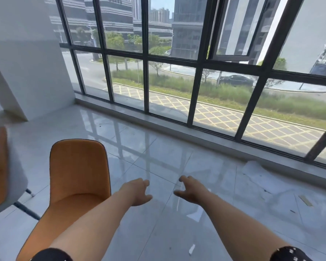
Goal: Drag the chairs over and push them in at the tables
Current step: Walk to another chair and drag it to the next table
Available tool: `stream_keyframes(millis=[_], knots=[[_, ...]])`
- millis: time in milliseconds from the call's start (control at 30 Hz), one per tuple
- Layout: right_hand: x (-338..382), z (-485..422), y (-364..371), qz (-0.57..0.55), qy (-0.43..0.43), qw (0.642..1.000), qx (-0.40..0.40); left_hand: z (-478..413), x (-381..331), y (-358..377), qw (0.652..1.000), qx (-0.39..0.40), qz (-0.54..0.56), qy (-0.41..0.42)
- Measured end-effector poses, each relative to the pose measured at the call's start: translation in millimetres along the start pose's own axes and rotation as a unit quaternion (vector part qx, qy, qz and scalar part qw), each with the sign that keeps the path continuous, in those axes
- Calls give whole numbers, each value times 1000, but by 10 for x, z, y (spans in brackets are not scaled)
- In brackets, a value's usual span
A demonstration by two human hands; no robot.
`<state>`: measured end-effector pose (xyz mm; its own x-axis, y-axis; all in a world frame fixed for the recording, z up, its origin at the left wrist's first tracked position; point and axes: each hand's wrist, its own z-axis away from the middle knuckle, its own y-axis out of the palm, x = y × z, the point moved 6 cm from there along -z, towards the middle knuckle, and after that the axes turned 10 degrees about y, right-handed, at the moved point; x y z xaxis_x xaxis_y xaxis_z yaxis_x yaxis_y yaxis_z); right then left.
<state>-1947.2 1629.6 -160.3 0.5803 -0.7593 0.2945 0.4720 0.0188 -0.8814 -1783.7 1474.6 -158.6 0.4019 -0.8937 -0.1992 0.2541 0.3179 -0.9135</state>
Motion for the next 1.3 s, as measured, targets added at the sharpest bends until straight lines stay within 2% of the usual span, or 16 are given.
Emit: stream_keyframes(millis=[133,300,533,833,1300], knots=[[133,-701,-338,-60,-31,998,14,-563,135,-304,999,-18,20,-39],[368,-1364,-439,-46,-74,995,49,-1001,420,-437,996,8,24,-83],[795,-2444,-611,-1,-113,991,75,-1607,1063,-669,990,0,53,-131],[1883,-3983,-988,108,-191,973,75,-2630,2360,-1271,977,-23,103,-185],[3578,-5654,-1144,149,-309,934,104,-3319,4077,-1837,947,-45,141,-284]])
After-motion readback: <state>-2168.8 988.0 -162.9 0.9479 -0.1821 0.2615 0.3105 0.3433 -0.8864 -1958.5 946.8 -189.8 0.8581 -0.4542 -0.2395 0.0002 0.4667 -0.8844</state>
